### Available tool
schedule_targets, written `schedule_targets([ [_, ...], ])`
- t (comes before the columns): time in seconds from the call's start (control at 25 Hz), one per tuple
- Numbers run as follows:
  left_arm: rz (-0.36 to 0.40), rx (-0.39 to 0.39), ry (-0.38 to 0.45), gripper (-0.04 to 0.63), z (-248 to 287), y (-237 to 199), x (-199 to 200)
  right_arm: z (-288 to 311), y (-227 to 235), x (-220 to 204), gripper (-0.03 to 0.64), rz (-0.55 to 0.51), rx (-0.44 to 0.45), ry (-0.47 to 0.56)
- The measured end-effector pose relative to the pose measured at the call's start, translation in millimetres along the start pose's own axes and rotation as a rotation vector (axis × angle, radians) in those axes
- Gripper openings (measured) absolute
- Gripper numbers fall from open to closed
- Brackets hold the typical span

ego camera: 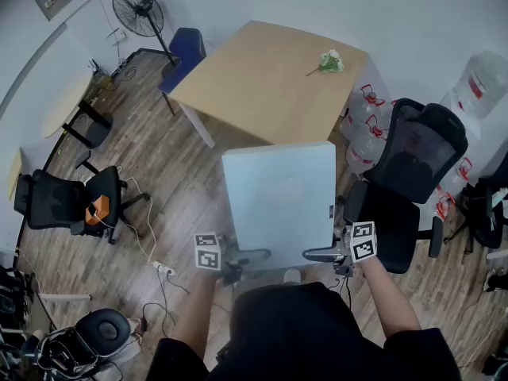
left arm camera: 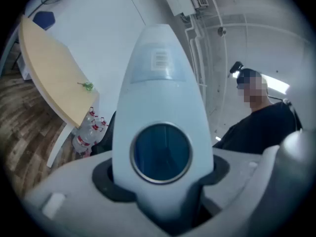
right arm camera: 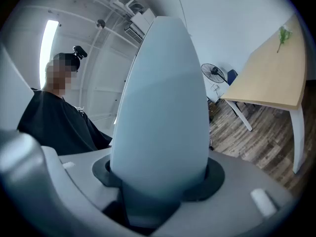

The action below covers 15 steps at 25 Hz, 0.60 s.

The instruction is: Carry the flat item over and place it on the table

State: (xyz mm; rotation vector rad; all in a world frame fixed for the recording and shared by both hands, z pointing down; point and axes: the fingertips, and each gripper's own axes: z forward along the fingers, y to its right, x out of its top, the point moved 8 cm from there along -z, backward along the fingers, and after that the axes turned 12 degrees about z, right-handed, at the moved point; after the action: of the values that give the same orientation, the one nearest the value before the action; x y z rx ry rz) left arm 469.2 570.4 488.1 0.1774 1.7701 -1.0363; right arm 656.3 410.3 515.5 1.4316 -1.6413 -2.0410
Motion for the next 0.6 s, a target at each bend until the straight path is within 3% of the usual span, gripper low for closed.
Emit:
schedule_targets([
  [0.28,-0.001,0.02,0.01,0.316,-1.0,3.1,-1.1,0.6,1.1,0.7,0.285,0.005,0.017,-0.014],
  [0.6,-0.071,0.062,0.051,0.322,-16.1,-14.2,-2.8,15.2,22.3,12.0,0.298,0.093,0.033,-0.045],
])
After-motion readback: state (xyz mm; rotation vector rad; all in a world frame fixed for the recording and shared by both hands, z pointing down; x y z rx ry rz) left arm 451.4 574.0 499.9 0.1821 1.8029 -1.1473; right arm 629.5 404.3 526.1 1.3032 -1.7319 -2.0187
